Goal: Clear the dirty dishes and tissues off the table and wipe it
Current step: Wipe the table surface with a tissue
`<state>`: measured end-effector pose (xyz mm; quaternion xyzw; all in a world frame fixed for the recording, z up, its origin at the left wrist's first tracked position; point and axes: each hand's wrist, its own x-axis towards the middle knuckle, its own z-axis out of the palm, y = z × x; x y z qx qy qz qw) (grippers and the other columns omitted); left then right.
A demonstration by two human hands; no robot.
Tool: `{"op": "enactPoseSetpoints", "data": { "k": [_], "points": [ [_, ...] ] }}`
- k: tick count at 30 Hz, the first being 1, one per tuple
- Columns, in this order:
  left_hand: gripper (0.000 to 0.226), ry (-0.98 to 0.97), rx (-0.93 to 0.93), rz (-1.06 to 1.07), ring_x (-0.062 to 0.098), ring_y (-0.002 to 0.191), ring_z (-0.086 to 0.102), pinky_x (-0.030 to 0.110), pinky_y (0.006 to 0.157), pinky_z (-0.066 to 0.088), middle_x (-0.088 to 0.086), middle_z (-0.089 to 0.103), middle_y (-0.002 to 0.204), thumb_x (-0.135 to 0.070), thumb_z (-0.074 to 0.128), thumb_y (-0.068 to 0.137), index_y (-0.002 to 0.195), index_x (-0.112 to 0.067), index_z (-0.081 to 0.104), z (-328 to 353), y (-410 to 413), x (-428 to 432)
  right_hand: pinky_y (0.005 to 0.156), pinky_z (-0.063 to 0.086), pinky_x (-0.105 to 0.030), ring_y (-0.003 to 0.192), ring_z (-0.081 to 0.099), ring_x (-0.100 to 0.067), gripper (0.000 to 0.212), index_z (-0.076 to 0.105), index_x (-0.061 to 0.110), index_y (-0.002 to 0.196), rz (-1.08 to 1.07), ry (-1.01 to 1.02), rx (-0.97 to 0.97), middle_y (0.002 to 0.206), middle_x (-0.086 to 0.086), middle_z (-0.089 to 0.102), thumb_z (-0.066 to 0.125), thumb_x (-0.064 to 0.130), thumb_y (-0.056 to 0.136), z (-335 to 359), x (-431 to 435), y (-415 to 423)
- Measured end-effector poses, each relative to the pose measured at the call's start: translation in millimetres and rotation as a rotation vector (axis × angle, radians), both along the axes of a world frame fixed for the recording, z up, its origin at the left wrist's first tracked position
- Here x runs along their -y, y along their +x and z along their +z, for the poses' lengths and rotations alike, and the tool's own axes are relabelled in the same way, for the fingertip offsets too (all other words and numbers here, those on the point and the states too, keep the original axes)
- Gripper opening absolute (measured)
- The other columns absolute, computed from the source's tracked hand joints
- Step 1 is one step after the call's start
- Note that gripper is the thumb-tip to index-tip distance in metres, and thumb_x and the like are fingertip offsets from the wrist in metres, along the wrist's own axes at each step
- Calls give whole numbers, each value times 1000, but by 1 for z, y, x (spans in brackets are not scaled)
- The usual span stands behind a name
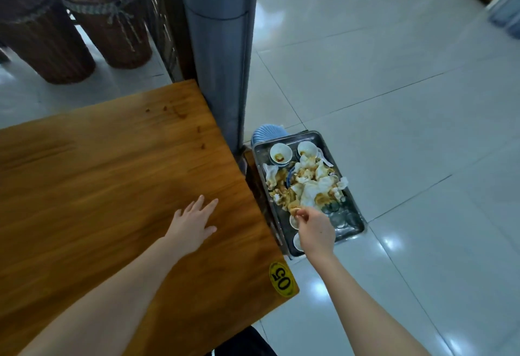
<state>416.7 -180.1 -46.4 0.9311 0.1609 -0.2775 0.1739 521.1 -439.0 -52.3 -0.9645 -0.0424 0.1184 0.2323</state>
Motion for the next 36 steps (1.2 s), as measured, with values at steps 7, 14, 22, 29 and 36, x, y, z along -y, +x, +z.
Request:
{"op": "enactPoseSetpoints", "data": {
  "k": [7, 14, 22, 29, 36],
  "points": [
    [69, -77, 80, -114, 28, 149, 10, 48, 119, 15, 9, 3, 162, -37, 46, 100, 155, -30, 5, 23, 42, 54, 64, 44, -29, 89, 61, -22, 17, 71, 18, 95, -91, -11, 31, 96, -1, 69, 55, 17, 93, 5, 37, 14],
    [68, -91, 80, -109, 30, 148, 12, 49, 118, 17, 11, 4, 162, -36, 46, 100, 155, -30, 6, 37, 51, 69, 49, 27, -19, 65, 53, -16, 16, 71, 23, 91, -218, -40, 91, 87, 3, 70, 55, 18, 92, 24, 48, 40],
    [67, -138, 119, -63, 30, 147, 16, 50, 117, 17, 10, 7, 162, -37, 47, 100, 154, -30, 8, 54, 32, 63, 61, 39, -24, 85, 62, -17, 18, 71, 18, 100, -157, -36, 92, 101, 1, 69, 55, 16, 91, 37, 37, -4],
    [67, -151, 177, -6, 29, 148, 16, 51, 117, 16, 7, 7, 162, -38, 47, 100, 154, -31, 9, 66, -47, 25, 65, 39, -24, 86, 59, -14, 17, 69, 17, 104, -90, 27, 131, 103, 0, 68, 57, 20, 93, 49, -12, -79],
    [66, -133, 218, 120, 28, 147, 18, 49, 116, 18, 5, 8, 162, -39, 45, 100, 155, -33, 8, 70, -190, -47, 80, 54, -34, 99, 62, -19, 23, 65, 15, 115, 130, 58, 201, 108, -2, 68, 57, 18, 93, 63, -96, -192]
  ]
}}
